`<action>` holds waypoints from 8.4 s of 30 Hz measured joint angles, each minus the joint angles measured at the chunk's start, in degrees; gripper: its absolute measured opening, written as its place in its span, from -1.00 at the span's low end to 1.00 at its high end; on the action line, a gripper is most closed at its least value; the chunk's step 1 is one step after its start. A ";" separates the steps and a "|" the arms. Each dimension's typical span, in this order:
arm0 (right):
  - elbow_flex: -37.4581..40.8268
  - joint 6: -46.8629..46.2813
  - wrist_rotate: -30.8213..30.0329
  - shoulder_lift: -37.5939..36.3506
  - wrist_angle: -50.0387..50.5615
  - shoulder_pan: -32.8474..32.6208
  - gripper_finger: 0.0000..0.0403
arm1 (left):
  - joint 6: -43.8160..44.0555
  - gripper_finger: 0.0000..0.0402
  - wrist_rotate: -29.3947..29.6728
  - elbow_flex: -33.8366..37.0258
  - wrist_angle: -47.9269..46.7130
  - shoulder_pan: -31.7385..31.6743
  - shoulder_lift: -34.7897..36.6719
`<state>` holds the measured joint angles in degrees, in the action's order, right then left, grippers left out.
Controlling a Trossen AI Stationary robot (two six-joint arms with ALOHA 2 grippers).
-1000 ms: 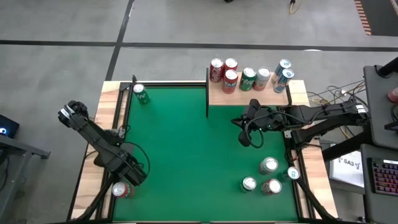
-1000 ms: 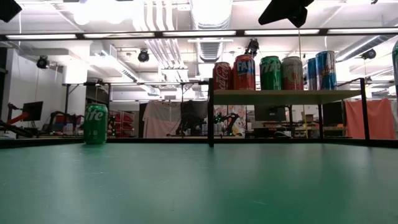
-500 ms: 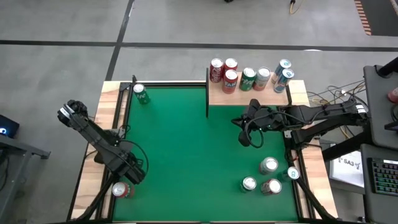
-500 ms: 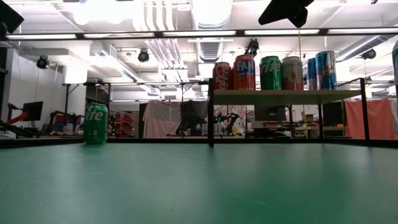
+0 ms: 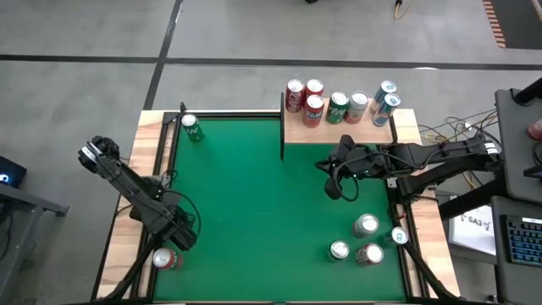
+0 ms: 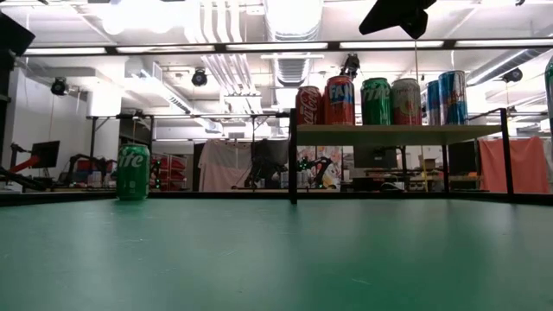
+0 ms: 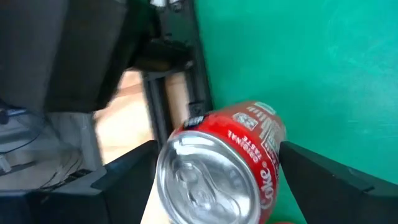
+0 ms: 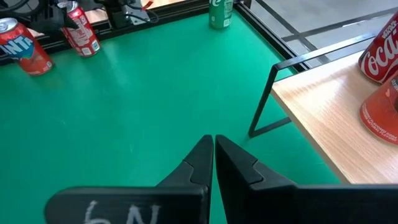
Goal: Place canned beverage on shelf
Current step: Put the left red-white soda can on the shelf aligned with the other red-white soda can
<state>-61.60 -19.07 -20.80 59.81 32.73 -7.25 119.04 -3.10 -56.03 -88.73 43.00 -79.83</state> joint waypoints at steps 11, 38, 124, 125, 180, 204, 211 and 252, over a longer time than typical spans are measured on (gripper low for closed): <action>0.00 -0.50 0.00 -0.02 -0.02 0.00 -0.96 | 0.59 0.57 3.08 2.12 4.99 0.54 -0.15; 0.00 -0.85 -0.15 -0.02 -0.03 0.00 -0.96 | -0.44 0.29 6.44 1.19 10.12 0.57 -0.34; -8.65 9.51 6.03 19.17 -15.12 0.13 -0.96 | -18.30 -0.61 13.04 -15.28 -1.24 0.33 -2.12; -9.92 10.00 6.03 20.96 -15.01 0.13 -0.96 | -19.05 -0.61 12.59 -15.14 -1.27 0.33 -2.10; -26.38 19.08 10.87 38.42 -20.70 0.13 -0.96 | -9.47 -0.61 18.52 -11.85 1.59 0.08 -1.95; -50.53 22.63 21.23 70.30 -30.75 0.52 -0.96 | -13.74 -0.61 0.49 -13.59 -1.29 0.73 -1.84; -60.00 22.77 21.28 76.80 -25.48 0.50 -0.96 | -13.51 -0.61 2.05 -10.45 -1.24 1.20 -2.40; -60.76 19.71 25.83 82.92 -48.23 0.24 0.33 | -13.53 -0.61 8.29 -12.11 1.18 1.22 -2.84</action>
<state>-122.37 0.64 5.04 142.73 -15.50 -7.01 105.52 5.19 -68.14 -87.55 44.23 -82.67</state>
